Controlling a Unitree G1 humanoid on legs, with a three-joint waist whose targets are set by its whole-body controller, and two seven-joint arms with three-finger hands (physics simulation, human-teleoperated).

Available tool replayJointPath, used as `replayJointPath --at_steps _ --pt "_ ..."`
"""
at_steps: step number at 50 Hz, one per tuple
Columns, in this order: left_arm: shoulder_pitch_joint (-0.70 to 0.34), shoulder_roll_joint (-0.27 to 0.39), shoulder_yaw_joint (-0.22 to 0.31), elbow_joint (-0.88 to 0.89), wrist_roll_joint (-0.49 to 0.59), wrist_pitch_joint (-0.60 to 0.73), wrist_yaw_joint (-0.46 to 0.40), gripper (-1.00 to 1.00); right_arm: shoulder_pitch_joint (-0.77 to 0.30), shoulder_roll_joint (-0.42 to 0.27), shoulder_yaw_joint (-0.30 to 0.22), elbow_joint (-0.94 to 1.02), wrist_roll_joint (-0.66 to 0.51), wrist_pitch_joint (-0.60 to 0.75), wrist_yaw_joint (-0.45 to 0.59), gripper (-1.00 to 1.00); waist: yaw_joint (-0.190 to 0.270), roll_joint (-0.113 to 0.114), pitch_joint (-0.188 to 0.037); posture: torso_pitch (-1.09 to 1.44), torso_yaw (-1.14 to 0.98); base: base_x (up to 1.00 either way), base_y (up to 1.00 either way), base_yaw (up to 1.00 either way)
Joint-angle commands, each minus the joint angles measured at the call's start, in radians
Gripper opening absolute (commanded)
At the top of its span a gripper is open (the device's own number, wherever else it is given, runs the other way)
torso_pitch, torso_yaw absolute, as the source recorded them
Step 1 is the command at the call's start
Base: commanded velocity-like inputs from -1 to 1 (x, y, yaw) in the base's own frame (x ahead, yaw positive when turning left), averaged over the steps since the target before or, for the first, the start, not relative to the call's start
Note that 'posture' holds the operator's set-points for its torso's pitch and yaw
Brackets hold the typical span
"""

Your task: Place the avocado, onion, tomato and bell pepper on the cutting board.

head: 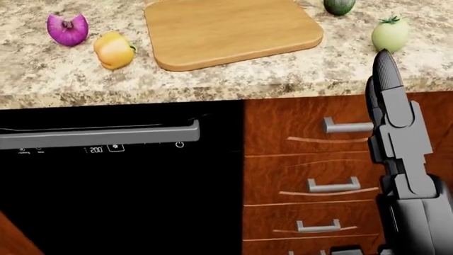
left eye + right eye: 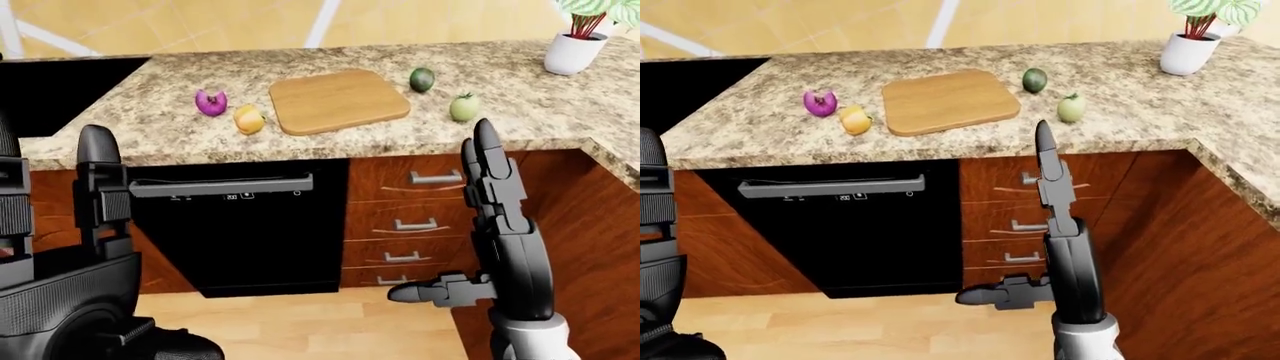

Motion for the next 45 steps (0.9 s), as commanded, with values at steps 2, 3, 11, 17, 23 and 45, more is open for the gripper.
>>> replayJointPath --at_steps 2,3,11,17,23,45 --pt "-0.007 0.012 0.018 -0.03 0.001 -0.025 0.004 1.0 -0.013 0.002 0.009 -0.047 0.004 -0.031 -0.001 1.0 0.002 0.008 0.001 0.0 0.0 0.15 0.0 0.0" --pt "-0.005 0.013 0.016 -0.03 0.002 -0.026 0.003 1.0 -0.013 0.002 0.009 -0.047 0.005 -0.032 -0.002 1.0 0.002 0.015 0.007 0.0 0.0 0.16 0.0 0.0" --pt "-0.004 0.017 0.016 -0.03 0.001 -0.031 0.005 1.0 -0.014 0.002 0.012 -0.049 0.002 -0.029 -0.001 1.0 0.008 0.097 0.009 0.0 0.0 0.15 0.0 0.0" --pt "-0.006 0.009 0.01 -0.03 0.008 -0.025 -0.003 1.0 -0.016 0.002 0.014 -0.038 0.0 -0.032 -0.003 1.0 0.015 0.052 0.006 0.0 0.0 0.15 0.0 0.0" --pt "-0.005 0.0 0.011 -0.03 0.01 -0.022 -0.011 1.0 -0.014 0.001 0.013 -0.041 0.001 -0.032 -0.003 1.0 0.005 -0.012 -0.009 0.0 0.0 0.15 0.0 0.0" --pt "0.0 -0.003 0.009 -0.03 0.011 -0.026 -0.016 1.0 -0.013 0.001 0.011 -0.035 0.015 -0.033 -0.002 1.0 0.025 0.067 -0.014 0.0 0.0 0.06 -0.18 0.0"
